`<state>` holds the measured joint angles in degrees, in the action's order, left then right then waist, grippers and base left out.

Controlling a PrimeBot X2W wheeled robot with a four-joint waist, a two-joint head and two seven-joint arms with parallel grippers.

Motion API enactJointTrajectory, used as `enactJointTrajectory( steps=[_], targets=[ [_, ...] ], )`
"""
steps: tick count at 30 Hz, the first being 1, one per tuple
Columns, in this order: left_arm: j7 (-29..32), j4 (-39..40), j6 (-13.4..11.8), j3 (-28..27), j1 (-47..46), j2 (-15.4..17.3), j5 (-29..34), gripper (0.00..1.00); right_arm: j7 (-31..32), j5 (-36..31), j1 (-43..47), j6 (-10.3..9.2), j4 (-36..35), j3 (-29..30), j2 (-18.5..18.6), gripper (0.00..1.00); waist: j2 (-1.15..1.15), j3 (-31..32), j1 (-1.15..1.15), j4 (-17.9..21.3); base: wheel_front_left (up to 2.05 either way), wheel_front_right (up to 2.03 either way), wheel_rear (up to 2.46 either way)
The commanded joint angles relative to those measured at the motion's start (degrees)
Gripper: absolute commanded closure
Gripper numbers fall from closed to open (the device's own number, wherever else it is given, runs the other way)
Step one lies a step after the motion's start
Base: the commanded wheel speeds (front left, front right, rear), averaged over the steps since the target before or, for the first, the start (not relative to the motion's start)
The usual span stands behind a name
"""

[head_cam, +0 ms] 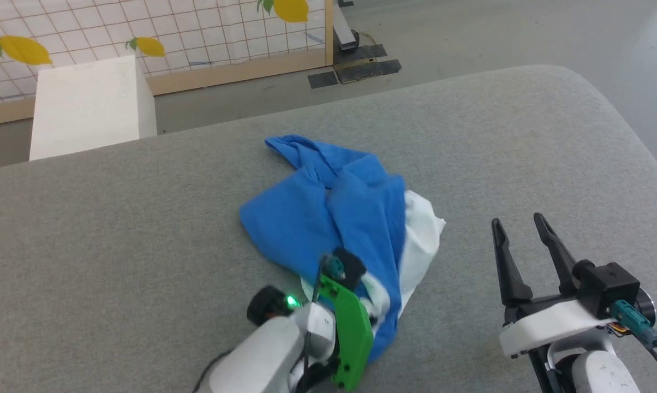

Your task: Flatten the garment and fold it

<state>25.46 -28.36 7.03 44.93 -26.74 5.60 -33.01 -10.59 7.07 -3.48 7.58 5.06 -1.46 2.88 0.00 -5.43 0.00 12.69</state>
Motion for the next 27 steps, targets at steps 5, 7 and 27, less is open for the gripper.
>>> enactJointTrajectory(
  steps=[5,7,27],
  targets=[
    [1.06,0.90,0.24,0.07,2.48,0.29,-3.14,0.00,0.37,0.03,0.96,-0.09,-0.43,-0.32,-0.01,0.00,0.00,0.28,0.00,-1.24,0.00,0.00,0.00],
    [-2.21,2.95,-0.46,-1.29,2.41,0.73,-2.86,0.00,0.38,-0.03,1.11,-0.09,-0.61,-0.05,-0.01,0.00,0.00,0.34,0.00,-2.14,0.00,0.00,0.00],
    [-40.41,20.01,-15.21,-26.61,12.35,7.67,6.51,0.00,16.22,1.79,-9.48,-0.09,-1.30,2.99,-0.01,0.00,0.00,-3.77,0.00,-14.05,0.00,0.00,0.00]
  ],
)
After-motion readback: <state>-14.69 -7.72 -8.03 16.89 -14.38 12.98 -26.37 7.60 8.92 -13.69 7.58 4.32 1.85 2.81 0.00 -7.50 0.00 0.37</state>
